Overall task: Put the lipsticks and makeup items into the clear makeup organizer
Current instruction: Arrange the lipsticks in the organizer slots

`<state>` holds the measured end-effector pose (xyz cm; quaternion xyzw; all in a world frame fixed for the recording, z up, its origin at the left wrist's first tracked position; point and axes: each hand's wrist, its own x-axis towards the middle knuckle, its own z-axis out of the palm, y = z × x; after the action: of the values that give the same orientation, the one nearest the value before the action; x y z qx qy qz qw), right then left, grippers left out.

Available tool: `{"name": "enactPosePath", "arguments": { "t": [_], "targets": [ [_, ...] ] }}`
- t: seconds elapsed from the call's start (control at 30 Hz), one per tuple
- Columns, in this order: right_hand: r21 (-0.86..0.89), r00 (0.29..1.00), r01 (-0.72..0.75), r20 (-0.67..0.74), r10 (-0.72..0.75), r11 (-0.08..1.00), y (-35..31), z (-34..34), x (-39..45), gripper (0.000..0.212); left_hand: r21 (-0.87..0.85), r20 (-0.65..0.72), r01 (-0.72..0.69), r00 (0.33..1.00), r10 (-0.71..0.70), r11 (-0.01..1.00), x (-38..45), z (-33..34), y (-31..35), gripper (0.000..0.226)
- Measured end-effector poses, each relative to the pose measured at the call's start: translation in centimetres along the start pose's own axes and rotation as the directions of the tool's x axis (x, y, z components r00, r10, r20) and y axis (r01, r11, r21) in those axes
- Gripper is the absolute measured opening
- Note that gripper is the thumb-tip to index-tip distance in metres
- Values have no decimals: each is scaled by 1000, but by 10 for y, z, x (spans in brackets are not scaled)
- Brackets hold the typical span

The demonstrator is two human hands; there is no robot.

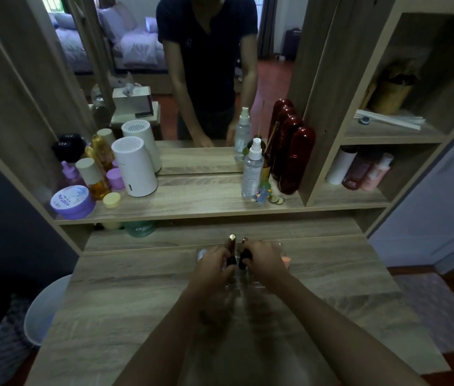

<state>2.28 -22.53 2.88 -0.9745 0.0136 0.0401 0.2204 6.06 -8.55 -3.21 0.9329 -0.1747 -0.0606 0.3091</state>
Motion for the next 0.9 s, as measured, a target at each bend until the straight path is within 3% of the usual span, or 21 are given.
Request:
{"name": "enactPosePath", "arguments": {
  "t": [0.23,0.43,0.6,0.73,0.8,0.9],
  "targets": [
    [-138,990,-26,137,45,990,-1,6,5,26,14,18,-28,999,28,1000,3,-6,2,14],
    [-243,979,-63,171,106,968,-4,8,6,28,4,46,-39,998,38,999,4,-7,1,16],
    [-104,996,9,94,1,995,6,-4,0,22,-24,32,-46,998,46,999,6,-13,3,13],
    [-21,997,-40,-66,39,999,22,-24,3,14,-61,-130,-67,990,59,996,12,-27,5,22],
    [-27,989,-47,-141,43,999,27,-33,7,13,-47,-221,-120,969,106,992,17,-35,13,24],
    [-82,990,-48,-133,37,995,28,-37,13,23,73,-214,-248,942,258,966,27,-41,28,39]
  ]
}}
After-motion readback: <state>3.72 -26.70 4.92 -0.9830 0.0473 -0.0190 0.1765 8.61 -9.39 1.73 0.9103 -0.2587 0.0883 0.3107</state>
